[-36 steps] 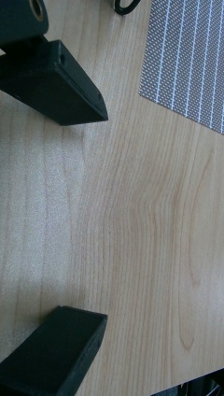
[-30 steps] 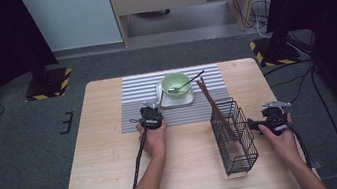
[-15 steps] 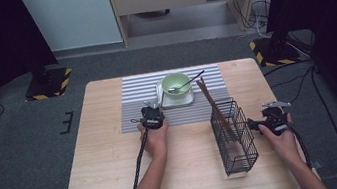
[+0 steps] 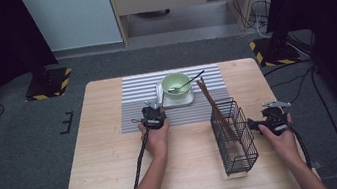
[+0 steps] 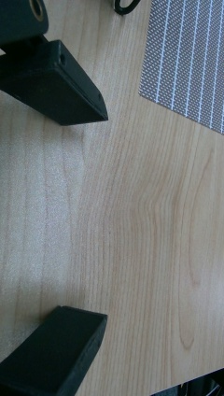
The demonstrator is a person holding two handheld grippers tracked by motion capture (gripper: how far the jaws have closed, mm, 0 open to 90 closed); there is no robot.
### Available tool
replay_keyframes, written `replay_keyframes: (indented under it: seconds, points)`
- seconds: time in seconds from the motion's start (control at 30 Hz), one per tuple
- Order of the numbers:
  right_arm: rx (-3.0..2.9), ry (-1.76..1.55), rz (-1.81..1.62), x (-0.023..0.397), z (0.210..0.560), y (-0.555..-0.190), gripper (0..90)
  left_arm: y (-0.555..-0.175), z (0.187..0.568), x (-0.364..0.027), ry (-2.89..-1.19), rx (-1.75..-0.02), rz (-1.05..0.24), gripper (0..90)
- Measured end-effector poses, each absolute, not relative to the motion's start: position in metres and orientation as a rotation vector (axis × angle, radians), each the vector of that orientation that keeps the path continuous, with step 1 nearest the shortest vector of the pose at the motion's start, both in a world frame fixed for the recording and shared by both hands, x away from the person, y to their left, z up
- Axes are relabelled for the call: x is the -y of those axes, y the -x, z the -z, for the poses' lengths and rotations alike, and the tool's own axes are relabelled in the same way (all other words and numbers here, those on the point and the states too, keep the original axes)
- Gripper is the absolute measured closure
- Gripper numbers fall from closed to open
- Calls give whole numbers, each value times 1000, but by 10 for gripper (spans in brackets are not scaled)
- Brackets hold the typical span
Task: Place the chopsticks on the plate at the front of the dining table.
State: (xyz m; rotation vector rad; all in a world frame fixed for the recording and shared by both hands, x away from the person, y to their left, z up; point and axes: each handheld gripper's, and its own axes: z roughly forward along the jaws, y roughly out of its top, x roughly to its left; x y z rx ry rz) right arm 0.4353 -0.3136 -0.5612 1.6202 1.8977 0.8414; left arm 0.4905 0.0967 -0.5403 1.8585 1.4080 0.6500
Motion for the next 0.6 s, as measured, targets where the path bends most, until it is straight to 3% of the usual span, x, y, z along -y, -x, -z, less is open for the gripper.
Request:
replay_keyframes:
  seconds: [0.13,0.33,0.6]
  points:
    - [-1897,-1620,-841,314,561,-435,47,-488,540,-95,-1853,-1400,-686,685]
    - [-1897,-1621,-842,314,561,-435,47,-482,534,-97,-1853,-1379,-704,605]
    - [-1896,-1621,-837,313,561,-435,45,-473,533,-105,-1863,-1395,-672,610]
